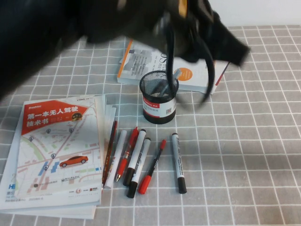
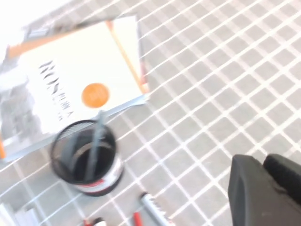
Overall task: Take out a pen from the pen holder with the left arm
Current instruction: 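Take a marker out of the pen holder and lay it on the table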
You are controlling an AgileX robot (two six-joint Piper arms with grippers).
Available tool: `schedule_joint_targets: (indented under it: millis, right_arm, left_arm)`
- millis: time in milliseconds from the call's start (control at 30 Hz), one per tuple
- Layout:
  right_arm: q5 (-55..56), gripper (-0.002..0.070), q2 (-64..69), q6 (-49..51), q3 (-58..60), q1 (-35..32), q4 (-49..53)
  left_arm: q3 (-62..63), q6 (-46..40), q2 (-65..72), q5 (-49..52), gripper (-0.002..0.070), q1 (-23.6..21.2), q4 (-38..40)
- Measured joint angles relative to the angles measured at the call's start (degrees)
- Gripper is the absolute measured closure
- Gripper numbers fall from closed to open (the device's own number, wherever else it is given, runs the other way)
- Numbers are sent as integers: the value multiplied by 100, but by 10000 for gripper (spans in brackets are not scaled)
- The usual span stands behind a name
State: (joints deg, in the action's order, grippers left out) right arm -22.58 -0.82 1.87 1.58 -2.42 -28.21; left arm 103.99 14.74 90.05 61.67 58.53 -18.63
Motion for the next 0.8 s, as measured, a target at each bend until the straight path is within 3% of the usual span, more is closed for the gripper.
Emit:
schedule_joint_targets:
  millis: [200,367,800]
  right_arm:
    - [0,689,0,0,0,0,-9]
    - [0,689,0,0,0,0,-9]
    - [0,689,0,0,0,0,-9]
  left_arm:
    - [-2039,1468,-1057,-860,643,1111,-1275]
    - [-3322,2348,-1566,-732,643,1745,-2048]
    - [-3611,2699,-1818,856,676,1888,-2108]
